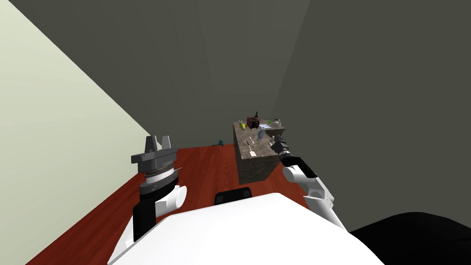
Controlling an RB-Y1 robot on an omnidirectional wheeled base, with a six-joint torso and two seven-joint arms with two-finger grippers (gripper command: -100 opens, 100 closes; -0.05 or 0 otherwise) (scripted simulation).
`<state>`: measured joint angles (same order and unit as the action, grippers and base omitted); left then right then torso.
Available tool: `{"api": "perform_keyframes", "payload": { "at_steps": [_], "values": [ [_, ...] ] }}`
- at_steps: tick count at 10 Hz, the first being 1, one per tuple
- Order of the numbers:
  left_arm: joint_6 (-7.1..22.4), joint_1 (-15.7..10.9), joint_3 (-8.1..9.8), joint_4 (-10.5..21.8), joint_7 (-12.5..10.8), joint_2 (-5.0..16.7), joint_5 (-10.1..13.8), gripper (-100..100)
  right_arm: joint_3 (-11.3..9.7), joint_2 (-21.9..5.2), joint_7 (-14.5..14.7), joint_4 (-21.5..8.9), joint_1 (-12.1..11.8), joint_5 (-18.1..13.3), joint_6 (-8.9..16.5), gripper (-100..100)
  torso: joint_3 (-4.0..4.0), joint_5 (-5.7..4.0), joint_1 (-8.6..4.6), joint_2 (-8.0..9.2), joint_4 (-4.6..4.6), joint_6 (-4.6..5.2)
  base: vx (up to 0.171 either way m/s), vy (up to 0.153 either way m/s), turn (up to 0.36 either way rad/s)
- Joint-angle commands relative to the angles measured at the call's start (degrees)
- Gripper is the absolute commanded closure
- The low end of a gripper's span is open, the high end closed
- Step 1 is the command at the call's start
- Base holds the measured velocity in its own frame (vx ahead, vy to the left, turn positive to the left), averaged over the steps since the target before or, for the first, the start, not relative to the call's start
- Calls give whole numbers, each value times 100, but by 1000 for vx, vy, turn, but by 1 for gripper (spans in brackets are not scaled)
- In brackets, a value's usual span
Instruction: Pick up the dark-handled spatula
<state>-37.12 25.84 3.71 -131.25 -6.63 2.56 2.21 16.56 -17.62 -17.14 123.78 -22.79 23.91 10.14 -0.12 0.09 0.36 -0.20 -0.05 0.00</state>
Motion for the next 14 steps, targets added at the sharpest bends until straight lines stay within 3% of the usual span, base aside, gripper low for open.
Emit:
{"api": "perform_keyframes", "payload": {
  "at_steps": [1, 2, 4, 5, 6, 9, 11, 14],
  "values": [
    [0, 0, 0, 0, 0, 0, 0, 0, 49, -40, -119, -14, 0, 81, 286, -100, 0, 0, 0, 0, 0, 0, 48, 87, -11],
    [0, 0, 0, 0, 0, 0, 0, 0, 152, -138, -334, -57, 15, 251, 439, -100, 0, 0, -5, 1, 0, -1, 71, 109, -6],
    [0, 0, 0, 0, 0, 0, 0, 0, 152, -138, -334, -57, 15, 251, 651, -100, -1, 1, 0, -1, -1, 0, 37, 75, -7],
    [0, 0, 0, 0, 0, 0, 0, 0, 252, -235, -556, -103, 24, 423, 846, -100, 4, -2, -16, 8, 1, 0, 38, 83, -3],
    [0, 0, 0, 0, 0, 0, 0, 0, 252, -235, -556, -103, 24, 423, 998, -100, 3, -2, -8, 6, 1, 0, 61, 77, -15],
    [0, 0, 0, 0, 0, 0, 0, 0, 439, -425, -1021, -201, 25, 769, 1500, -100, -3, 1, -1, -3, -1, 0, 71, 108, -14],
    [0, 0, 0, 0, 0, 0, 0, 0, 439, -425, -1021, -201, 25, 769, 1716, -100, -3, 1, -2, -3, -1, -1, 40, 64, -6],
    [0, 0, 0, 0, 0, 1, 0, 0, 606, -608, -1508, -311, 3, 1113, 2245, -100, 0, -2, -15, 1, 0, 0, 60, 74, -16]
  ]
}}
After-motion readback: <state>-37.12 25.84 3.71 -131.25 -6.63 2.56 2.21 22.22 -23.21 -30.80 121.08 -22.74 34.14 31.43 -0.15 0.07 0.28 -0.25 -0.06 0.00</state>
